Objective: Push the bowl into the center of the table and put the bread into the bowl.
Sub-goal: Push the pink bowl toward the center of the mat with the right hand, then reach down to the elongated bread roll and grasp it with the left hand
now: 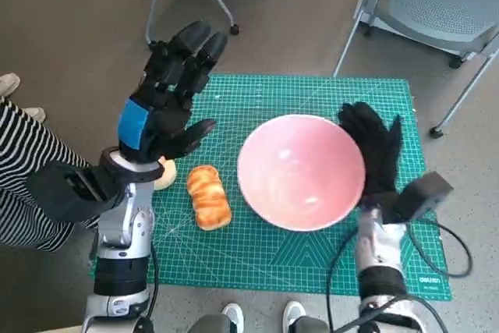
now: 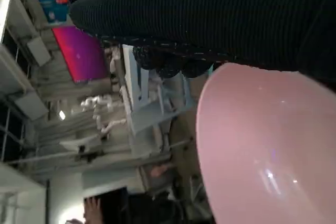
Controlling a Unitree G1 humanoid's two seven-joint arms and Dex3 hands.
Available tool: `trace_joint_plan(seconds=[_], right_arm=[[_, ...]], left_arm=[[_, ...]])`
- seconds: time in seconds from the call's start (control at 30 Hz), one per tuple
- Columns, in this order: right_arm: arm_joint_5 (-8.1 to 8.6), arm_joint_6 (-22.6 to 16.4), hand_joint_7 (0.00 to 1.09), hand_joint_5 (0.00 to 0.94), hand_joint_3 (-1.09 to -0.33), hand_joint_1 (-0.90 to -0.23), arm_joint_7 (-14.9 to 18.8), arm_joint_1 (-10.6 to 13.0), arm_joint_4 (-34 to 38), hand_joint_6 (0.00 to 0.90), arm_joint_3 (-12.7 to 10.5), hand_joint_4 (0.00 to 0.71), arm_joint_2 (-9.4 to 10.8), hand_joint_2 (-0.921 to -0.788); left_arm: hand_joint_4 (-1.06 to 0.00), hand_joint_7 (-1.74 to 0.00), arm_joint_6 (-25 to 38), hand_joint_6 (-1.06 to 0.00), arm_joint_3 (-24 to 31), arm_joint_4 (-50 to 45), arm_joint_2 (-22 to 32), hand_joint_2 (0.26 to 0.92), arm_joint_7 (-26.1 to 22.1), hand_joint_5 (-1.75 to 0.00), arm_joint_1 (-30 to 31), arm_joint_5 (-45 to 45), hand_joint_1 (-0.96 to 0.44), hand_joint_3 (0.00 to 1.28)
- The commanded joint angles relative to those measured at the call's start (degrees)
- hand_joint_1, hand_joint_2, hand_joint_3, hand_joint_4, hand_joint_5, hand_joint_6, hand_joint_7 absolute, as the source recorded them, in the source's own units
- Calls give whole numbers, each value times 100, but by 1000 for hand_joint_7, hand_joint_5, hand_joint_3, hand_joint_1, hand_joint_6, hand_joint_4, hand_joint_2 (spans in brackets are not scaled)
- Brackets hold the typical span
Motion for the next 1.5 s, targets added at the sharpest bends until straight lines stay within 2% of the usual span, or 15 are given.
trace_joint_plan(seconds=[0.03,0.23,0.37,0.63,0.97,1.17,1.5], right_arm=[[39,147,442,5,-817,-600,-32,-123,187,61,12,114,117,-921],[14,143,444,6,-828,-577,-25,-428,475,59,-7,117,113,-921],[25,150,446,6,-842,-569,2,-603,610,62,-48,120,26,-921],[46,168,452,0,-847,-574,31,-622,365,65,-106,109,-189,-921],[-246,260,475,4,-791,-645,-198,-85,-1449,66,234,116,-310,-921],[-558,128,502,9,-755,-696,-195,193,-2489,69,512,131,-516,-921],[-731,317,535,22,-736,-688,-179,581,-3743,72,829,167,-751,-921]], left_arm=[[-119,-509,0,1,-14,-121,22,921,53,-121,75,41,-547,257],[-122,-511,-7,1,-30,-138,59,921,79,-114,69,97,-546,257],[-125,-509,-18,1,-56,-148,61,921,106,-108,67,141,-547,256],[-131,-520,-29,1,-58,-148,72,921,110,-96,87,165,-553,257],[-135,-519,-6,1,-54,-77,49,921,43,-83,0,104,-555,263],[-138,-515,14,1,-74,-36,3,921,18,-78,-90,75,-554,266],[-145,-515,-3,1,-164,-29,-101,921,33,-73,-194,97,-552,269]])
